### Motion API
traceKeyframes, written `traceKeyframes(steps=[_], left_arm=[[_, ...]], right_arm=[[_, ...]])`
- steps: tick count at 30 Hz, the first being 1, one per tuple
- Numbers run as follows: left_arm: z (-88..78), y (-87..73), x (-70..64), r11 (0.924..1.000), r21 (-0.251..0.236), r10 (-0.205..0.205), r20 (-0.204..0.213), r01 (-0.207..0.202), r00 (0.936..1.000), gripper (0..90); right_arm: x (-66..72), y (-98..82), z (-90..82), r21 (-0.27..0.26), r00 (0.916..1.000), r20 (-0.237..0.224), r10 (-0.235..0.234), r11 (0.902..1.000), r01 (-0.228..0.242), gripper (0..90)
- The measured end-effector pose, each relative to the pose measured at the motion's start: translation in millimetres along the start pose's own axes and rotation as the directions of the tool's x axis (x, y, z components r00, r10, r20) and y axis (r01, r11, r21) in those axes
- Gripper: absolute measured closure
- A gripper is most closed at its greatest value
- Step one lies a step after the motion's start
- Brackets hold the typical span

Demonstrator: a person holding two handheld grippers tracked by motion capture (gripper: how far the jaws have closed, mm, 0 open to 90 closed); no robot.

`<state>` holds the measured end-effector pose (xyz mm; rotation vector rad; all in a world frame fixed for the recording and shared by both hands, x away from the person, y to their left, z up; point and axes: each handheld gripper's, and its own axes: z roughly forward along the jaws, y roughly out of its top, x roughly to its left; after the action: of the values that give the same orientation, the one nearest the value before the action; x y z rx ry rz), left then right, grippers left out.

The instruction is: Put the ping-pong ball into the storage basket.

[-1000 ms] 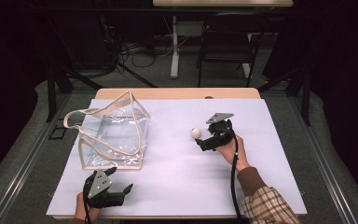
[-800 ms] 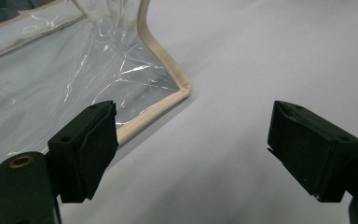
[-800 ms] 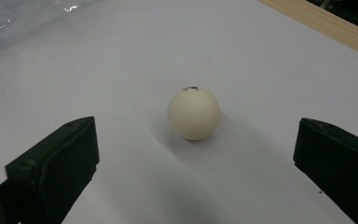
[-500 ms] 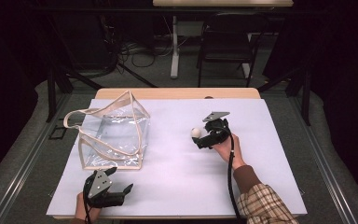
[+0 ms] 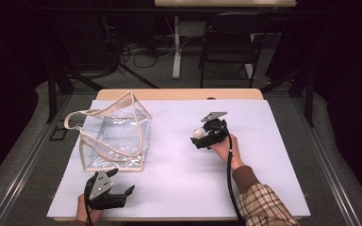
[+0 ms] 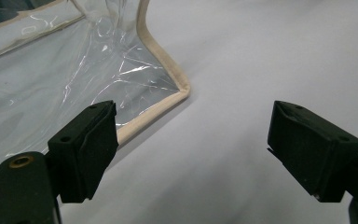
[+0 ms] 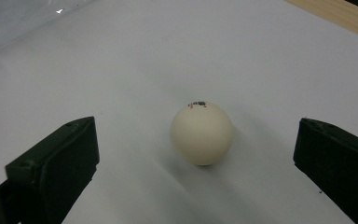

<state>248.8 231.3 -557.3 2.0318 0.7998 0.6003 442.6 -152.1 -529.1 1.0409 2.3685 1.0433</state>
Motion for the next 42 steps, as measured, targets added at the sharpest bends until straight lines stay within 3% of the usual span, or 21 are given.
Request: traceKeyframes(steps=[10, 13, 18, 23, 32, 34, 42], left_arm=[[-0.2, -0.1, -0.1, 1.0000, -0.005, -0.003, 0.001, 0.003, 1.0000, 16.3], [-0.3, -0.2, -0.1, 1.0000, -0.005, -0.003, 0.002, 0.003, 1.0000, 16.3], [-0.2, -0.3, -0.1, 1.0000, -0.005, -0.004, 0.001, 0.004, 1.0000, 16.3], [-0.2, -0.4, 0.0, 1.0000, -0.004, -0.006, 0.001, 0.006, 1.0000, 16.3], [0.0, -0.5, 0.1, 1.0000, -0.001, -0.003, 0.000, 0.003, 1.0000, 16.3], [-0.1, -0.5, 0.0, 1.0000, -0.002, -0.003, 0.001, 0.003, 1.0000, 16.3], [-0.3, -0.4, -0.1, 1.0000, -0.004, -0.004, 0.000, 0.004, 1.0000, 16.3]], right_arm=[[1.8, 1.4, 12.8, 0.023, 1.0000, 0.000, 0.005, 0.9997, -0.005, 2.8], [1.5, 0.3, 18.4, 0.033, 0.9997, 0.014, 0.019, 0.9993, -0.019, 12.7], [-0.7, -1.6, 23.9, 0.054, 0.9984, 0.046, 0.033, 0.9979, -0.036, 20.3], [-2.1, -3.7, 28.4, 0.064, 0.9976, 0.048, 0.049, 0.9966, -0.052, 29.1], [-0.3, -4.0, 33.1, 0.078, 0.9979, 0.060, 0.024, 0.9966, -0.028, 44.4], [-0.1, -4.5, 33.4, 0.083, 0.9975, 0.061, 0.035, 0.9957, -0.040, 48.4], [0.0, -4.0, 32.3, 0.084, 0.9976, 0.062, 0.029, 0.9959, -0.034, 50.1]])
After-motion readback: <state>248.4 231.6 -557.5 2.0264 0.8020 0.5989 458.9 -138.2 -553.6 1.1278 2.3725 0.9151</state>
